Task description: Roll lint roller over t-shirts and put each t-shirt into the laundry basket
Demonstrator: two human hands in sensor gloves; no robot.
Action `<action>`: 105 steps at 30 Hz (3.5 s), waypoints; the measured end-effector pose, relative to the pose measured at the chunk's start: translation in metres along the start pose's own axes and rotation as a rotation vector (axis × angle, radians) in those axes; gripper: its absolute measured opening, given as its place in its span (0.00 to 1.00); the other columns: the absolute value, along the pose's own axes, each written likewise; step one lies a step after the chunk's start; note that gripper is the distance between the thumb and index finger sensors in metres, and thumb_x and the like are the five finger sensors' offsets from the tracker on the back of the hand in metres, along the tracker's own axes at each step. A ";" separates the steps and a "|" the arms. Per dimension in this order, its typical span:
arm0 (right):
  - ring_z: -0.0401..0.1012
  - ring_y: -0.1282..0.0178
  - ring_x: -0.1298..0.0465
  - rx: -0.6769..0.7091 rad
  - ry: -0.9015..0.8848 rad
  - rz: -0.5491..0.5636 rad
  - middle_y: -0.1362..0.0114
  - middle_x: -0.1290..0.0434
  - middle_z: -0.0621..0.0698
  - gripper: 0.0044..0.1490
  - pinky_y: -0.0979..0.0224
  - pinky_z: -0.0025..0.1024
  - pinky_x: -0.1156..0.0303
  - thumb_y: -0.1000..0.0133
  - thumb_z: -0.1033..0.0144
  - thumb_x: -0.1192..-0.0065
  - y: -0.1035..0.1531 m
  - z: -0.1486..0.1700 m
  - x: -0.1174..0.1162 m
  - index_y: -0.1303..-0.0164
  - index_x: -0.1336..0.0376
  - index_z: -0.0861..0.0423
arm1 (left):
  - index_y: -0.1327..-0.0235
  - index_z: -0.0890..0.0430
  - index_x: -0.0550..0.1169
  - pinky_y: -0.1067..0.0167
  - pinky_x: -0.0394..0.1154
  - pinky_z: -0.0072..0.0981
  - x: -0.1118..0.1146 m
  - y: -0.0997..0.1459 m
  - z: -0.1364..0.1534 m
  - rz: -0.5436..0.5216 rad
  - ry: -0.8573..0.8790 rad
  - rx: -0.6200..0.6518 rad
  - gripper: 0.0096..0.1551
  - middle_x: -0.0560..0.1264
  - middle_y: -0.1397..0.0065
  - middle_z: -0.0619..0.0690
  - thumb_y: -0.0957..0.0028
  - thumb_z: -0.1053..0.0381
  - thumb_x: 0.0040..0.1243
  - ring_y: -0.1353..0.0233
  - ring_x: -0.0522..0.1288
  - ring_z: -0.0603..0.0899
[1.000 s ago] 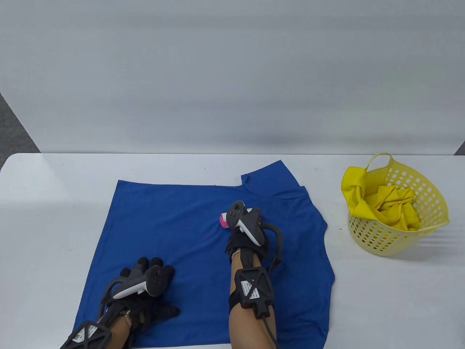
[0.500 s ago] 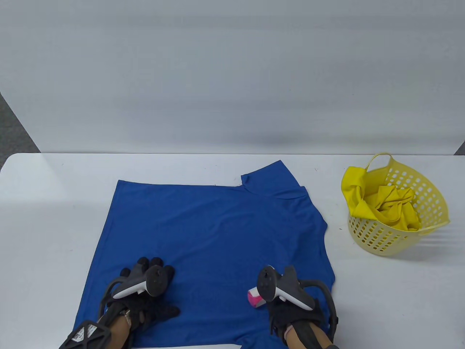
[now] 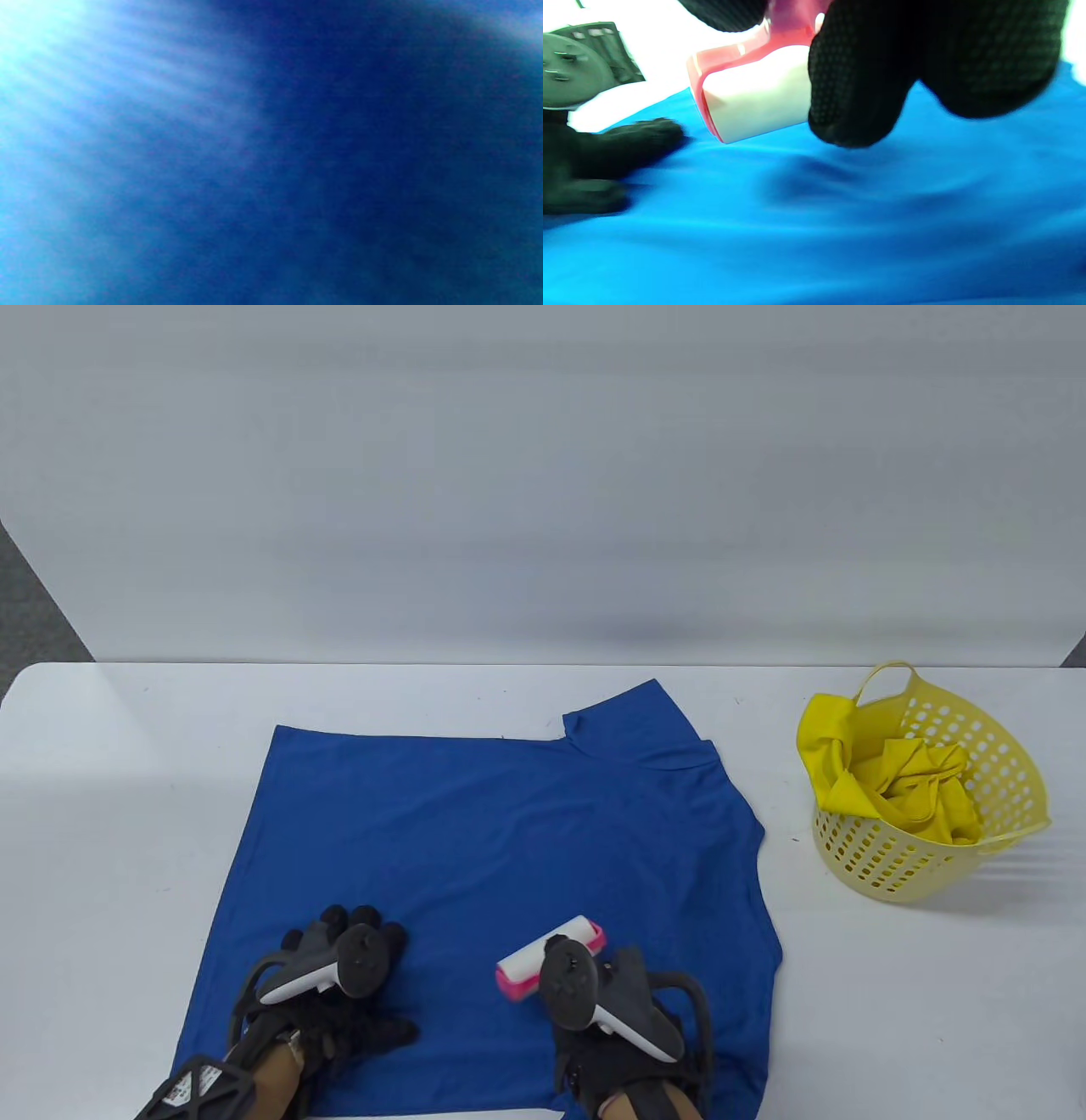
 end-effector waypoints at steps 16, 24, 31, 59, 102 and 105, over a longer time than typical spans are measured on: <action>0.41 0.68 0.18 -0.184 0.112 0.008 0.47 0.26 0.59 0.33 0.68 0.37 0.20 0.43 0.56 0.53 -0.147 -0.034 -0.012 0.27 0.51 0.49 | 0.32 0.41 0.23 0.32 0.30 0.84 0.005 -0.002 0.013 0.043 0.028 -0.055 0.68 0.18 0.24 0.55 0.69 0.16 0.42 0.23 0.19 0.73; 0.41 0.69 0.18 -0.249 -0.058 0.066 0.48 0.26 0.58 0.34 0.69 0.38 0.20 0.44 0.56 0.52 -0.195 -0.034 -0.011 0.28 0.52 0.49 | 0.33 0.41 0.23 0.33 0.29 0.84 0.005 -0.002 0.013 0.057 0.038 -0.052 0.68 0.17 0.25 0.55 0.69 0.17 0.42 0.24 0.17 0.72; 0.40 0.71 0.18 -0.093 0.135 -0.125 0.50 0.25 0.59 0.35 0.70 0.37 0.20 0.44 0.56 0.52 -0.138 -0.033 -0.014 0.27 0.52 0.51 | 0.34 0.41 0.22 0.33 0.28 0.84 0.005 -0.002 0.013 0.061 0.040 -0.051 0.68 0.16 0.25 0.55 0.69 0.17 0.42 0.24 0.17 0.72; 0.41 0.70 0.17 -0.166 0.145 -0.054 0.49 0.25 0.58 0.35 0.70 0.38 0.20 0.44 0.56 0.53 -0.182 -0.049 -0.010 0.27 0.54 0.50 | 0.33 0.41 0.22 0.33 0.29 0.84 0.005 -0.002 0.013 0.062 0.037 -0.051 0.68 0.16 0.25 0.55 0.69 0.17 0.42 0.24 0.17 0.72; 0.45 0.59 0.21 0.210 -0.629 0.323 0.41 0.32 0.62 0.37 0.58 0.43 0.23 0.45 0.58 0.50 -0.042 -0.012 0.011 0.27 0.55 0.52 | 0.30 0.47 0.70 0.43 0.78 0.54 -0.102 0.105 -0.041 -0.583 0.470 0.338 0.41 0.83 0.37 0.47 0.51 0.25 0.49 0.44 0.86 0.56; 0.49 0.51 0.22 0.309 -0.735 0.345 0.35 0.36 0.64 0.40 0.51 0.48 0.25 0.47 0.62 0.48 -0.036 -0.032 -0.004 0.27 0.58 0.54 | 0.22 0.51 0.55 0.37 0.73 0.57 -0.087 0.092 -0.049 -0.445 0.659 0.424 0.51 0.67 0.20 0.53 0.52 0.24 0.49 0.31 0.78 0.61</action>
Point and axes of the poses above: the tracker on the back of each hand, its own z axis roughly to the little-finger side, its own y axis roughly from the fingertips to the wrist, x = y × z, the point moved 5 cm from there along -y, roughly from the wrist to the fingertips
